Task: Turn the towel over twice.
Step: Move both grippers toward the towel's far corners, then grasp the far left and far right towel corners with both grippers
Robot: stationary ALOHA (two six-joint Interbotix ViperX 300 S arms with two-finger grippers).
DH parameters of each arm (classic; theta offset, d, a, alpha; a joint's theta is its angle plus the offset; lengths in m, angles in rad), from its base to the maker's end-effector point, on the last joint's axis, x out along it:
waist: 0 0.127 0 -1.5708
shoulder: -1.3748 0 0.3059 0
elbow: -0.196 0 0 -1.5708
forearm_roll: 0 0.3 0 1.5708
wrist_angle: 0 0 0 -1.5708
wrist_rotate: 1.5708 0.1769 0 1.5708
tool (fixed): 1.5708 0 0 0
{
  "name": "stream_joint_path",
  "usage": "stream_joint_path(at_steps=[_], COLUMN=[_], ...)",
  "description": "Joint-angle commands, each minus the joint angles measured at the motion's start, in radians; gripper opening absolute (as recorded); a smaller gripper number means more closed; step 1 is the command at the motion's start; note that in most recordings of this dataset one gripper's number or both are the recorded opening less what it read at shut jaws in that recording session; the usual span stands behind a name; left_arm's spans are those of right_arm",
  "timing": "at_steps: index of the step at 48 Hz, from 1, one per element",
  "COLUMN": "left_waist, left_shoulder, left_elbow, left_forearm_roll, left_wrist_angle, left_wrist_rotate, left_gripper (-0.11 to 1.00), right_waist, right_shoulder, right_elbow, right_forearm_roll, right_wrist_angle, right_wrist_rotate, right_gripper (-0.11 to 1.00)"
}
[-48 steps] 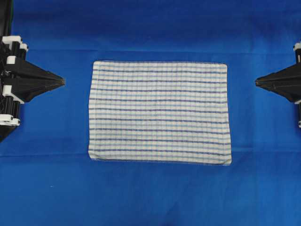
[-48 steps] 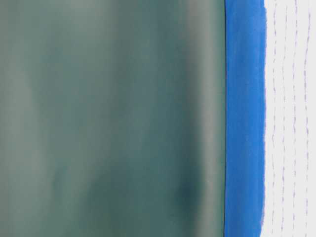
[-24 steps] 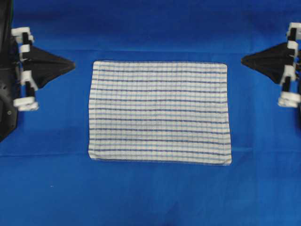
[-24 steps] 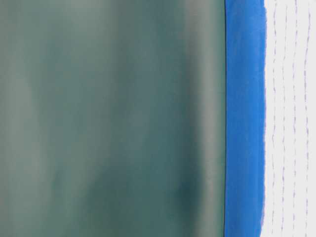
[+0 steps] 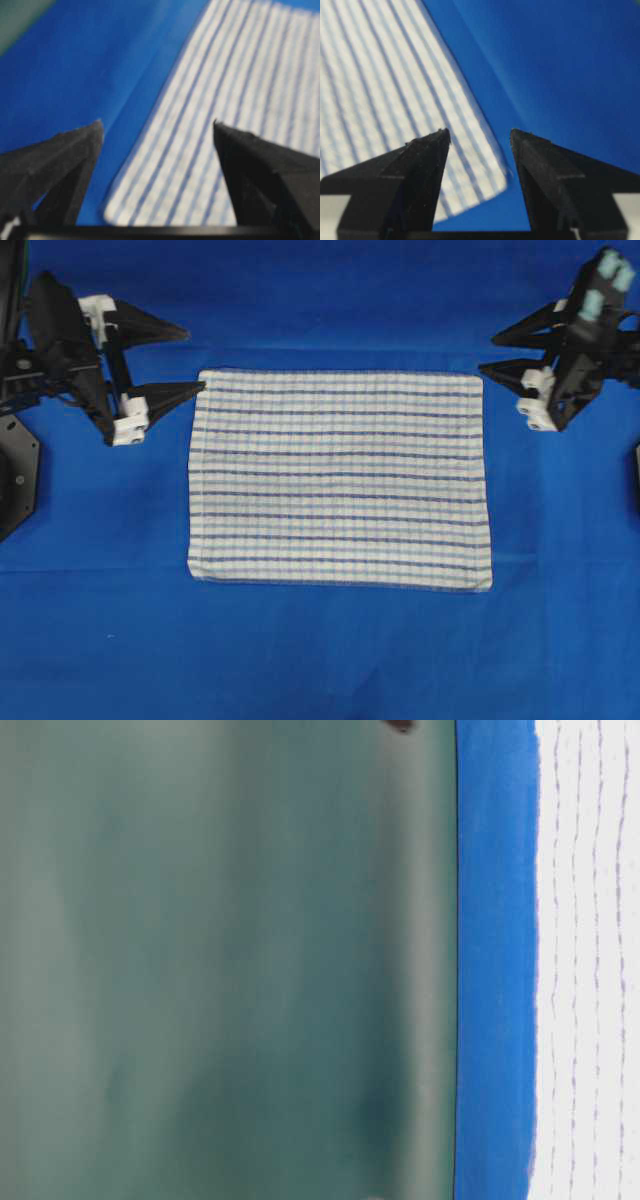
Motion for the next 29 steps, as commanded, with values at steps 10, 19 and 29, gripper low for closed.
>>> stream_joint_path(at_steps=[10, 19, 29], left_waist=[0.061, 0.087, 0.104], left_shoulder=[0.255, 0.391, 0.502], left_elbow=[-0.008, -0.023, -0.049], left_forearm_roll=[-0.003, -0.003, -0.003], left_wrist_angle=[-0.149, -0.215, -0.238], left_wrist_rotate=[0.000, 0.000, 0.000], left_gripper=[0.82, 0.82, 0.82], right_waist=[-0.031, -0.048, -0.071], right_shoulder=[0.207, 0.305, 0.362], right_elbow=[-0.046, -0.054, -0.051], right_forearm_roll=[0.002, 0.000, 0.000], right_wrist_angle=[-0.060, -0.087, -0.118], right_wrist_rotate=[-0.002, -0.002, -0.002], right_gripper=[0.59, 0.59, 0.59])
